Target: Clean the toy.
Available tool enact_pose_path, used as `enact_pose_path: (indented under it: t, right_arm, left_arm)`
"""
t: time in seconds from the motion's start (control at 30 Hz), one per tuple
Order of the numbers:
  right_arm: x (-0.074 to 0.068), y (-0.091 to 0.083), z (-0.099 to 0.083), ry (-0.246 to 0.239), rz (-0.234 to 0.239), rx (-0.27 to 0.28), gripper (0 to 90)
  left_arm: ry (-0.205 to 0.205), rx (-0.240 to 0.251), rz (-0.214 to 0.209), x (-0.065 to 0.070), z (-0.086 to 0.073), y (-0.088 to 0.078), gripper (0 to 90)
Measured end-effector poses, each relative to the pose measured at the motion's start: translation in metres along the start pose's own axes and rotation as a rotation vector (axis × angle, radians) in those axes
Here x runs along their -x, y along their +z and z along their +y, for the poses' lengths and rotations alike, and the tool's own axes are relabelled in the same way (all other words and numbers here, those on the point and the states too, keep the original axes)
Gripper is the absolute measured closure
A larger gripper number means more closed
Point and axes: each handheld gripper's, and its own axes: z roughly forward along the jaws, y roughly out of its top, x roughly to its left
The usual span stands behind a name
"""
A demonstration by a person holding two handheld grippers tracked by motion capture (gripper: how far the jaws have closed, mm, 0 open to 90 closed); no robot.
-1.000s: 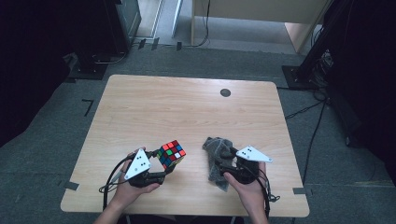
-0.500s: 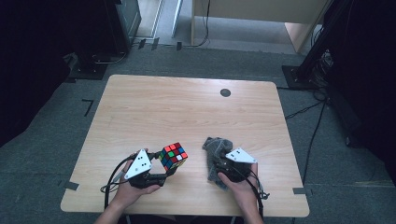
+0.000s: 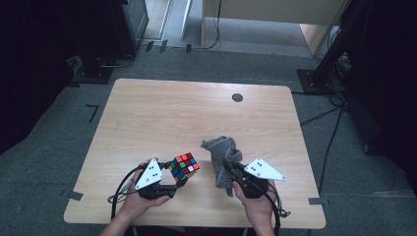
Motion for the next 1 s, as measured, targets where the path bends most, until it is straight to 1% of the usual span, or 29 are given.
enact_pose_path:
  t: [0.07,0.13,0.17,0.2,0.23,0.27,0.3,0.33,0.37,0.4,0.43,0.47,0.53,0.57,0.63,0.73,0.77,0.8,0.9,1.0]
  right_arm:
    - [-0.011,-0.008,0.010,0.003,0.045,0.048,82.9]
    - [-0.024,-0.013,0.017,0.000,0.094,0.083,82.9]
    - [-0.024,-0.013,0.017,0.000,0.094,0.083,82.9]
    - [-0.032,-0.014,0.020,-0.008,0.120,0.096,82.8]
    - [-0.044,-0.014,0.022,-0.015,0.155,0.107,82.7]
    - [-0.048,-0.013,0.022,-0.016,0.168,0.111,82.7]
    - [-0.052,-0.012,0.022,-0.013,0.184,0.109,82.6]
    - [-0.052,-0.012,0.022,-0.013,0.184,0.109,82.6]
    - [-0.056,-0.010,0.022,-0.016,0.198,0.105,82.6]
    - [-0.060,-0.007,0.020,-0.016,0.209,0.097,82.6]
    - [-0.064,-0.002,0.017,-0.023,0.217,0.076,82.5]
    - [-0.065,0.001,0.014,-0.028,0.215,0.064,82.5]
    - [-0.064,0.004,0.009,-0.015,0.212,0.064,82.4]
    - [-0.062,0.005,0.009,-0.003,0.210,0.062,82.3]
    - [-0.057,0.005,0.008,0.004,0.198,0.065,82.2]
    - [-0.048,0.004,0.006,0.023,0.176,0.072,82.1]
    - [-0.048,0.004,0.006,0.023,0.176,0.072,82.1]
    - [-0.042,0.004,0.005,0.036,0.164,0.067,82.0]
    - [-0.034,0.005,0.002,0.046,0.138,0.058,81.9]
    - [-0.023,0.008,-0.004,0.060,0.091,0.034,81.9]
  left_arm:
    - [0.012,-0.012,0.003,0.003,0.000,0.002,33.3]
    - [0.024,-0.019,0.001,0.008,0.002,0.005,33.3]
    - [0.024,-0.019,0.001,0.008,0.002,0.005,33.3]
    - [0.040,-0.024,0.002,0.012,0.003,0.007,33.3]
    - [0.070,-0.034,0.011,0.016,0.004,0.008,33.3]
    - [0.089,-0.040,0.014,0.019,0.005,0.009,33.3]
    - [0.089,-0.040,0.014,0.019,0.005,0.009,33.3]
    - [0.100,-0.042,0.010,0.021,0.006,0.009,33.3]
    - [0.109,-0.041,0.003,0.024,0.007,0.010,33.3]
    - [0.109,-0.038,-0.007,0.026,0.008,0.010,33.3]
    - [0.110,-0.028,-0.008,0.028,0.008,0.010,33.3]
    - [0.121,-0.028,-0.007,0.029,0.009,0.009,33.3]
    - [0.128,-0.030,-0.006,0.029,0.008,0.008,33.3]
    - [0.122,-0.024,-0.011,0.028,0.008,0.007,33.3]
    - [0.106,-0.006,-0.025,0.027,0.009,0.006,33.3]
    - [0.105,0.009,-0.032,0.026,0.010,0.003,33.4]
    - [0.105,0.009,-0.032,0.026,0.010,0.003,33.4]
    - [0.109,0.011,-0.032,0.027,0.010,0.003,33.4]
    - [0.115,0.015,-0.032,0.027,0.011,0.002,33.5]
    - [0.106,0.032,-0.043,0.027,0.012,0.000,33.4]
